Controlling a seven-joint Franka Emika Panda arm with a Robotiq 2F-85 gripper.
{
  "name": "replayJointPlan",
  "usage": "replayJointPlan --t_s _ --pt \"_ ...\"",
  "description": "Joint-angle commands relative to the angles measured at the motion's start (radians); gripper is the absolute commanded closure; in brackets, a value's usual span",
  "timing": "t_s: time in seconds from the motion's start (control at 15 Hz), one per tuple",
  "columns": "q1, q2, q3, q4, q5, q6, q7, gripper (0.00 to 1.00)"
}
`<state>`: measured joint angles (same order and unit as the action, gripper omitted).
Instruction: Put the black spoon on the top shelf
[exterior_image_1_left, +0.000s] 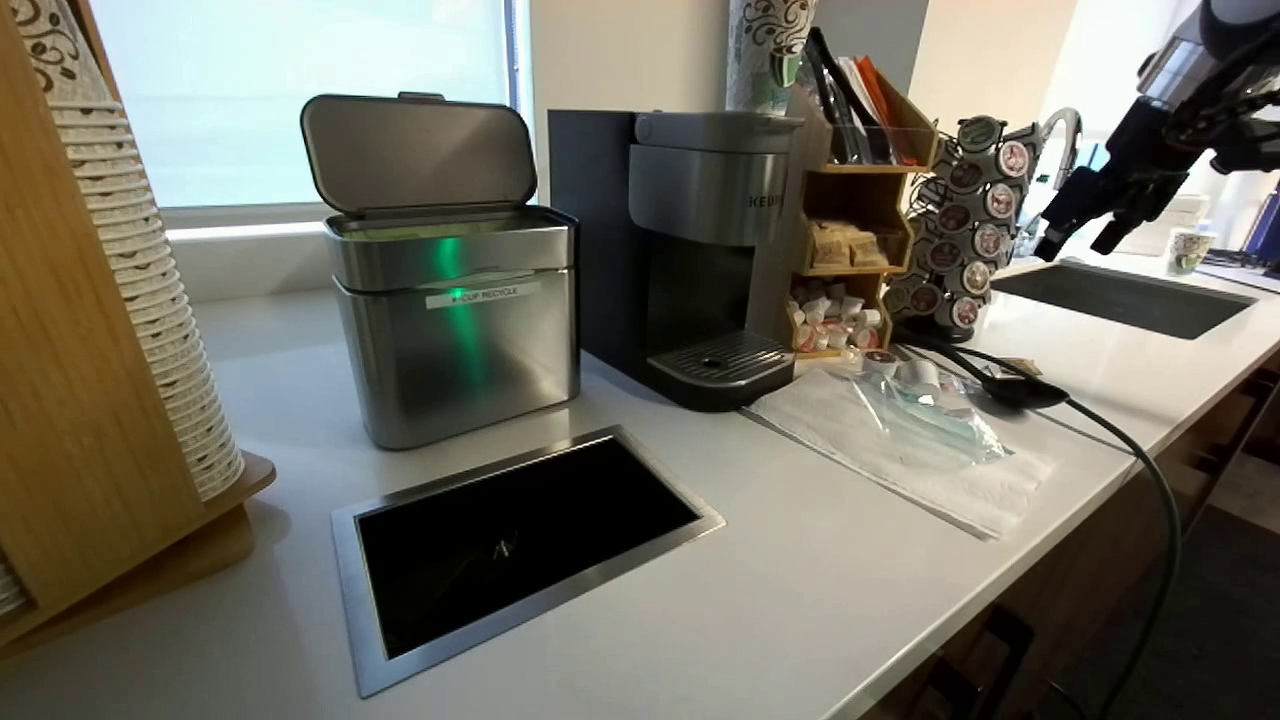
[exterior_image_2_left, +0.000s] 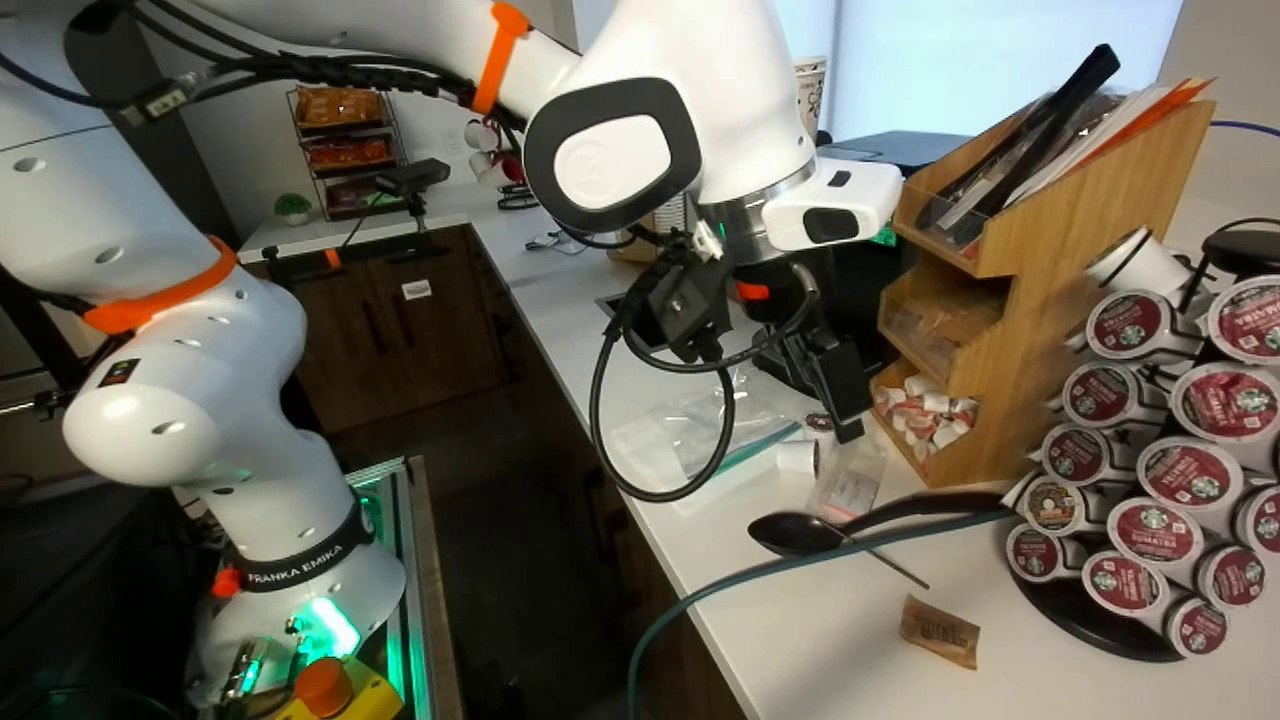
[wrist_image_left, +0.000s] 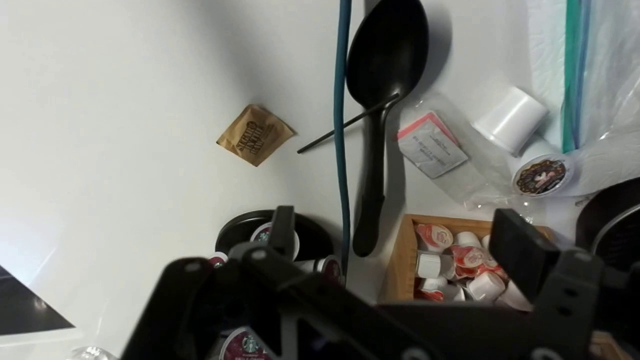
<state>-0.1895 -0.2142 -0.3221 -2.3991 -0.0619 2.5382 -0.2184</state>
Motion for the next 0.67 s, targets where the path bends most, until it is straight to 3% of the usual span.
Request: replayJointPlan --t_s 0.0,0.4,0.6 --pt "0.005 0.057 0.019 0.025 0.042 0.026 -0.014 0.0" --pt "0.016 0.321 0.085 0.197 0.111 0.003 0.063 0.0" --pt "0.006 0.414 0.101 0.273 0.079 -0.021 0.179 0.0"
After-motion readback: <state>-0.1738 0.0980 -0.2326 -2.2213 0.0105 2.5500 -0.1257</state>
